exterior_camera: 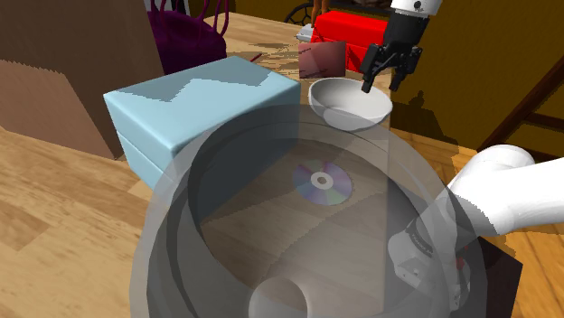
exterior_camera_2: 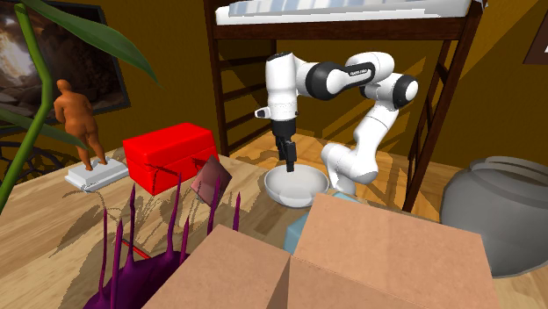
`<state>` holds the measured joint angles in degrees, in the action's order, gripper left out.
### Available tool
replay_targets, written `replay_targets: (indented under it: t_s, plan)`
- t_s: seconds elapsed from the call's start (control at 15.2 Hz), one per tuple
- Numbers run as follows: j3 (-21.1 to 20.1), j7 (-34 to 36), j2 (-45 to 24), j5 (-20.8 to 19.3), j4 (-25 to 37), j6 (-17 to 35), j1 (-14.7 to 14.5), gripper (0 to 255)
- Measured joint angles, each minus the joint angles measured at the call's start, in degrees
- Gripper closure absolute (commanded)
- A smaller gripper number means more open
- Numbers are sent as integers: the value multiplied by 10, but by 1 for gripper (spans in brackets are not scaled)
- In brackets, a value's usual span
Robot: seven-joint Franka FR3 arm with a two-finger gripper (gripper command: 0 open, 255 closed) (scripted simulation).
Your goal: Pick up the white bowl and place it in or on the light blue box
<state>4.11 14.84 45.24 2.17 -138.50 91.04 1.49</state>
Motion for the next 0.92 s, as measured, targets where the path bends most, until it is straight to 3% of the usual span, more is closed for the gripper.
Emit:
replay_targets:
  t_s: [0.4,0.46,0.92]
  plan:
    - [0,0,1,0,-5,5,0,0]
    - [0,0,1,0,-5,5,0,255]
    - [0,0,1,0,-5,5,0,255]
